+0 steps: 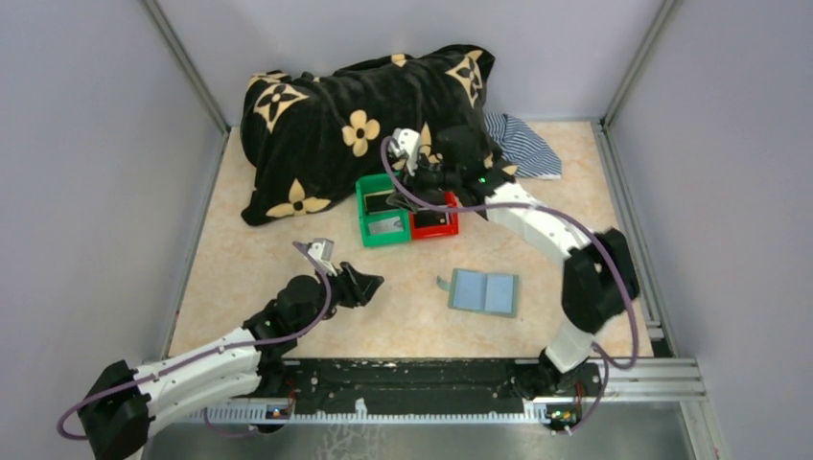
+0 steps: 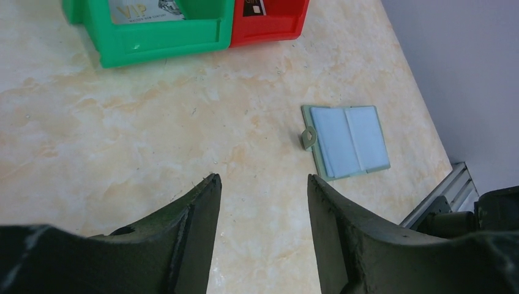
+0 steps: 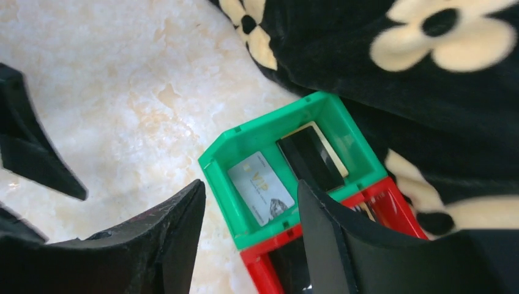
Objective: Take the credit cards out of the card holder
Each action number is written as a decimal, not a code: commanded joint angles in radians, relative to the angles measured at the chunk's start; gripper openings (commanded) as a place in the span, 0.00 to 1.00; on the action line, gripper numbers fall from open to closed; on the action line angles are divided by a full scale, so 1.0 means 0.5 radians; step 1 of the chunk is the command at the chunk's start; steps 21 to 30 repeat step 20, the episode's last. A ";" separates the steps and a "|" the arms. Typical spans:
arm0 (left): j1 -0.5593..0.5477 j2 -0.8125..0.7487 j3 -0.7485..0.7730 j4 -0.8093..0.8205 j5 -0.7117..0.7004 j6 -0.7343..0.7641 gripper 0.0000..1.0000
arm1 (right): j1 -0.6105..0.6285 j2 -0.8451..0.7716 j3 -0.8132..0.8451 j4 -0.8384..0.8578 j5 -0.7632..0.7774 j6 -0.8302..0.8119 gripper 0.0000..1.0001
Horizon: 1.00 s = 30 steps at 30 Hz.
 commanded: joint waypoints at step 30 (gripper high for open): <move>0.010 0.252 0.174 0.235 0.305 -0.053 0.61 | -0.217 -1.025 -1.219 0.828 0.256 0.617 0.59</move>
